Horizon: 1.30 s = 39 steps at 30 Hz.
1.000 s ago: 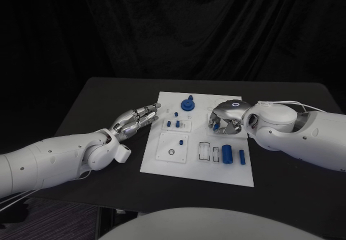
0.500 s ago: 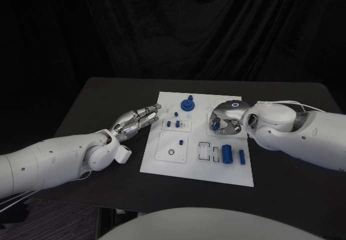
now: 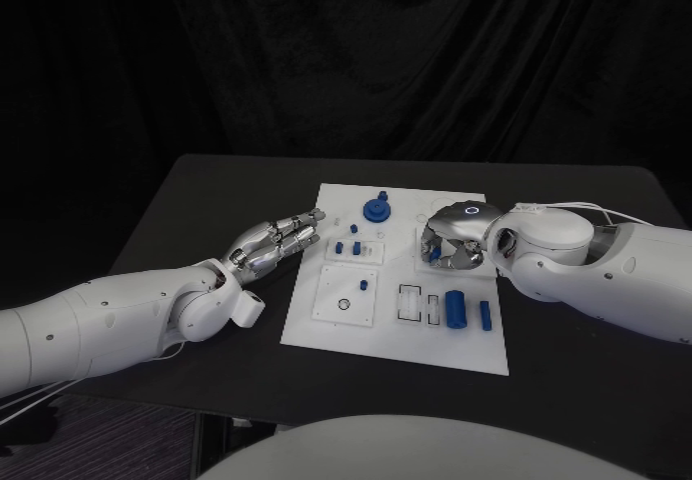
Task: Assemble the parts on the task board
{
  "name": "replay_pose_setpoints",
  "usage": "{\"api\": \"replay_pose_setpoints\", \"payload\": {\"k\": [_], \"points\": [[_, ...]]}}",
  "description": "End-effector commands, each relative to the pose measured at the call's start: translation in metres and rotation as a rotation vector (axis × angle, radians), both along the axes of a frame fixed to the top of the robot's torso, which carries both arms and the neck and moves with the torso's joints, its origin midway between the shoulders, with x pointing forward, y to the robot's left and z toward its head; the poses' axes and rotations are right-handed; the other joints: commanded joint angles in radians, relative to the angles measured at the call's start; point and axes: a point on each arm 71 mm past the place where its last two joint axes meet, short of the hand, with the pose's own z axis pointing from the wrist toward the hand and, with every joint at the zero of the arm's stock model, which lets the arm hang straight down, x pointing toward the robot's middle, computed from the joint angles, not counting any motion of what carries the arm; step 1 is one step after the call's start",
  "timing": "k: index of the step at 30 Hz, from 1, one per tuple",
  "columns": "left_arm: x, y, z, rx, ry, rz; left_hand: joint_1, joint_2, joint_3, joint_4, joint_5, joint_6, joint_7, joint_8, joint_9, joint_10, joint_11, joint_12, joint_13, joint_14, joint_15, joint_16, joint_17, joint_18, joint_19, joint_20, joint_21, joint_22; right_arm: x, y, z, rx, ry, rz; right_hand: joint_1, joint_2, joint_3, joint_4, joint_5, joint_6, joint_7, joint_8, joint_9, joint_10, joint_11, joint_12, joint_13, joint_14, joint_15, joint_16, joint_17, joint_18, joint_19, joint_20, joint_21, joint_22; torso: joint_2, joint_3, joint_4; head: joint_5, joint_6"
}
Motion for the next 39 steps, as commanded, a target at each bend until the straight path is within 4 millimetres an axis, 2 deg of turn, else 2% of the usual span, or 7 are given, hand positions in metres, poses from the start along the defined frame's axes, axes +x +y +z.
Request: {"api": "replay_pose_setpoints", "payload": {"k": [1, 15, 28, 33, 39], "points": [[0.000, -0.001, 0.004, -0.056, -0.048, -0.004, 0.011, 0.002, 0.004, -0.005, 0.008, 0.013, 0.002, 0.005, 0.002, -0.001, 0.007, 0.003, 0.001, 0.000, 0.007, -0.004, -0.002, 0.005, -0.001, 0.007, 0.004, -0.001, -0.002, 0.001, -0.001, 0.018, -0.007, 0.009, 0.024, 0.009, 0.010, -0.019, 0.013, -0.008, 0.013, -0.001, 0.009, 0.014, -0.008, 0.001, 0.006, 0.010, -0.011, -0.006, 0.001, -0.009, 0.000, -0.010, -0.003, 0.151, 0.000, 0.0000, 0.0002, -0.001, 0.000], [-0.001, 0.000, 0.003, -0.050, -0.042, -0.002, 0.015, 0.001, 0.007, -0.011, 0.018, 0.015, 0.003, 0.006, 0.002, -0.001, 0.007, 0.003, 0.001, 0.000, 0.007, -0.004, -0.002, 0.005, -0.001, 0.007, 0.004, -0.001, -0.005, -0.003, 0.007, 0.047, -0.037, 0.001, 0.029, 0.010, 0.016, -0.032, 0.013, -0.004, 0.032, 0.007, 0.027, 0.021, -0.012, 0.001, 0.010, 0.010, -0.019, -0.008, -0.001, -0.008, -0.001, -0.017, -0.008, 0.150, -0.001, 0.0002, -0.0008, 0.001, 0.000], [-0.001, 0.000, 0.002, -0.049, -0.037, -0.003, 0.018, 0.001, 0.010, -0.016, 0.025, 0.016, 0.003, 0.006, 0.002, -0.001, 0.007, 0.004, 0.001, 0.000, 0.008, -0.004, -0.002, 0.004, -0.001, 0.007, 0.004, -0.001, -0.007, 0.001, 0.038, 0.082, -0.106, 0.025, 0.033, 0.011, 0.020, -0.038, 0.011, -0.012, 0.036, 0.005, 0.032, 0.026, -0.010, 0.000, 0.011, 0.009, -0.022, -0.009, -0.001, -0.008, -0.002, -0.020, -0.009, 0.150, -0.001, 0.0004, -0.0003, 0.005, 0.000], [-0.001, 0.000, 0.002, -0.050, -0.037, -0.005, 0.019, 0.002, 0.011, -0.018, 0.027, 0.016, 0.003, 0.006, 0.002, -0.002, 0.007, 0.003, 0.001, 0.000, 0.008, -0.004, -0.002, 0.004, -0.001, 0.007, 0.004, 0.000, -0.018, 0.014, 0.048, 0.052, -0.157, 0.092, 0.035, 0.007, 0.022, -0.042, 0.017, -0.016, 0.041, 0.003, 0.036, 0.028, -0.007, -0.002, 0.011, 0.010, -0.014, -0.009, 0.000, -0.009, -0.003, -0.017, -0.012, 0.149, -0.001, -0.0001, 0.0002, 0.007, 0.000], [-0.001, -0.001, 0.002, -0.054, -0.038, -0.008, 0.018, -0.002, 0.011, -0.021, 0.033, 0.008, -0.003, 0.004, 0.001, -0.003, 0.009, 0.003, 0.001, 0.000, 0.008, -0.004, -0.002, 0.005, 0.000, 0.008, 0.004, 0.000, -0.042, 0.052, 0.054, 0.003, -0.211, 0.244, 0.031, -0.001, 0.022, -0.045, 0.019, -0.023, 0.034, -0.001, 0.039, 0.030, -0.011, -0.005, 0.011, 0.010, -0.016, -0.008, 0.001, -0.009, -0.003, -0.017, -0.011, 0.150, -0.001, -0.0007, 0.0008, 0.011, 0.000]]}}
